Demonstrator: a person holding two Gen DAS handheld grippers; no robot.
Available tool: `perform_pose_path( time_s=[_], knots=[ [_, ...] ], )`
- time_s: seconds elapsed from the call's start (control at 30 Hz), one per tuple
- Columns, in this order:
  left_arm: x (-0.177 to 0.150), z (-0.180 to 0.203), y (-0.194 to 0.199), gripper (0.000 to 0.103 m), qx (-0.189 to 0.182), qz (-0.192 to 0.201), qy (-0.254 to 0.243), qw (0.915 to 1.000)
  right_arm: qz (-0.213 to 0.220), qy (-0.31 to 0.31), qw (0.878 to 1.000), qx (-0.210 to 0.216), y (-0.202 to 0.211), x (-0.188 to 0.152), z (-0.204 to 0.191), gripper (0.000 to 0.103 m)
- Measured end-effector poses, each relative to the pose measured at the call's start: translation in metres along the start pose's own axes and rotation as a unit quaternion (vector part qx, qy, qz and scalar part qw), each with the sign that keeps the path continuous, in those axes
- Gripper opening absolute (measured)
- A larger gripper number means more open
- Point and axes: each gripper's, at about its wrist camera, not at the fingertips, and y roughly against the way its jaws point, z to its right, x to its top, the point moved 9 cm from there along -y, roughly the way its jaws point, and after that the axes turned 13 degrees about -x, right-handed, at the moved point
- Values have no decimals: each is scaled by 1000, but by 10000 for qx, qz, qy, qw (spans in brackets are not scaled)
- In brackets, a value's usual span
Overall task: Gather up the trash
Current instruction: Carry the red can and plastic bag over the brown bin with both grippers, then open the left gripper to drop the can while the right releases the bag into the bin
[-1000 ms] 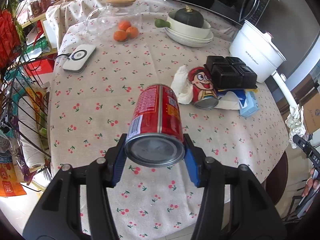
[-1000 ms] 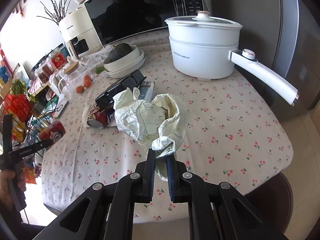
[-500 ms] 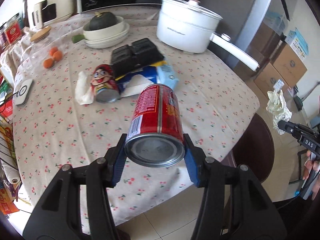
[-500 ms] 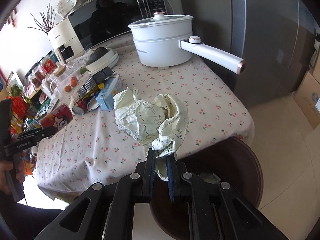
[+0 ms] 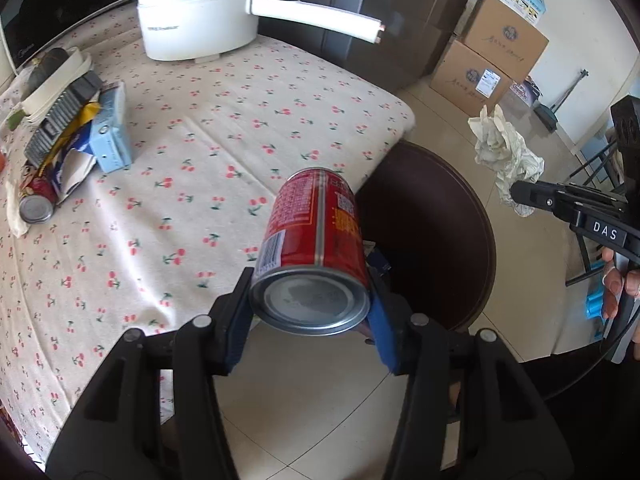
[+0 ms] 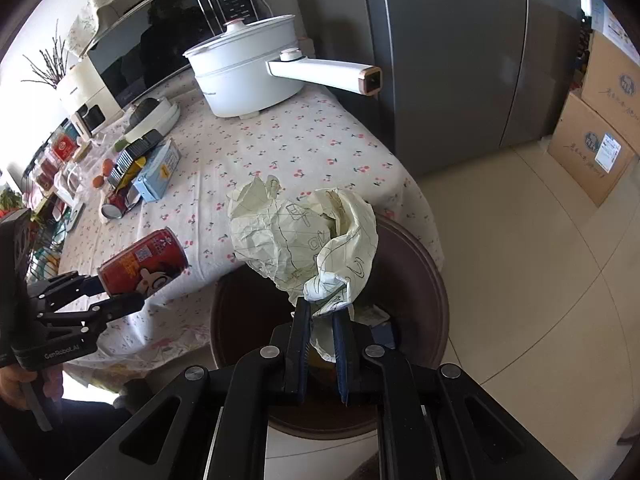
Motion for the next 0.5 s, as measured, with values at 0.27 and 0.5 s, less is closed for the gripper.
perform_pose_path(
  time_s=[0.27, 0.5],
  knots=[
    [2, 22, -33, 54, -101, -107, -179, 9997, -228, -34, 9996, -178, -12, -23, 29, 12],
    [8, 32, -32, 55, -104, 118, -480, 9987, -310, -3, 9993, -224, -16, -28, 33, 12]
  ],
)
